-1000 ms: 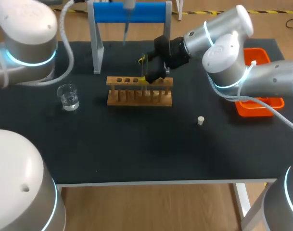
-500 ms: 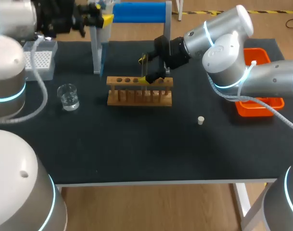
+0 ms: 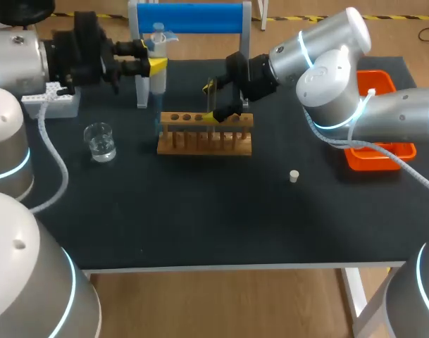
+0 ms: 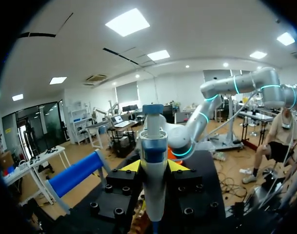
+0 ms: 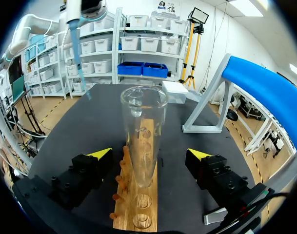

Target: Invert the test tube, pick up the pipette, mount the tip to pipette, aspirate from beaker and dispense into the tube, eject the tip, return the pipette, and cap with the stopper.

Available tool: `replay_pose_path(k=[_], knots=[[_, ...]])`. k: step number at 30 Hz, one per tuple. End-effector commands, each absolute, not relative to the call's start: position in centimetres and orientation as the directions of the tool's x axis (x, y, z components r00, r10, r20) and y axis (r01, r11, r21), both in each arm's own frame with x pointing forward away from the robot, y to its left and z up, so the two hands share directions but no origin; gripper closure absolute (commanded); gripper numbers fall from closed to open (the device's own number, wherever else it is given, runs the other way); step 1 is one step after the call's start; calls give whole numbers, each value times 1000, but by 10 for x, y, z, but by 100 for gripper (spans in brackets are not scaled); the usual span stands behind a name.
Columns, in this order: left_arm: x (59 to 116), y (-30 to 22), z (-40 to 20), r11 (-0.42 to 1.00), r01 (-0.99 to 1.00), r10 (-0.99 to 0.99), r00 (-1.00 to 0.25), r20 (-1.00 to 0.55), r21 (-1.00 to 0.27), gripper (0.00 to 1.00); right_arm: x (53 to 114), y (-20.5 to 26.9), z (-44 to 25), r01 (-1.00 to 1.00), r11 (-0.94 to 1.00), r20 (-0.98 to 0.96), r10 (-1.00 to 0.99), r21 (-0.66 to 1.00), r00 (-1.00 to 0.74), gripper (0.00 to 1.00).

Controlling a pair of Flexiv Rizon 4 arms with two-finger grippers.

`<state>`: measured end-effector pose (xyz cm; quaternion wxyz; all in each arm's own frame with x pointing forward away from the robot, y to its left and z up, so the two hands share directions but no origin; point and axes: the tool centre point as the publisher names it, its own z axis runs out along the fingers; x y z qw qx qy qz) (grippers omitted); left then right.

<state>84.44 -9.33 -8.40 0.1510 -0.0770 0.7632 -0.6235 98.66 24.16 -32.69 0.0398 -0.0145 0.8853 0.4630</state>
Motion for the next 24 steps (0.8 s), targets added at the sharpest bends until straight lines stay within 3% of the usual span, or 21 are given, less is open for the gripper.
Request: replay_pose_path(k=[1, 11, 24], knots=[[851, -113, -94, 189, 74, -270, -955, -124, -979, 100, 987, 241, -326, -62, 574, -81, 9, 816, -997, 0], [847, -157, -107, 153, 58, -188, -978, -87, -987, 100, 987, 241, -326, -62, 574, -81, 9, 816, -997, 0], [846, -162, -106, 168, 57, -179, -980, -87, -984, 100, 987, 241, -326, -62, 574, -81, 9, 816, -997, 0]])
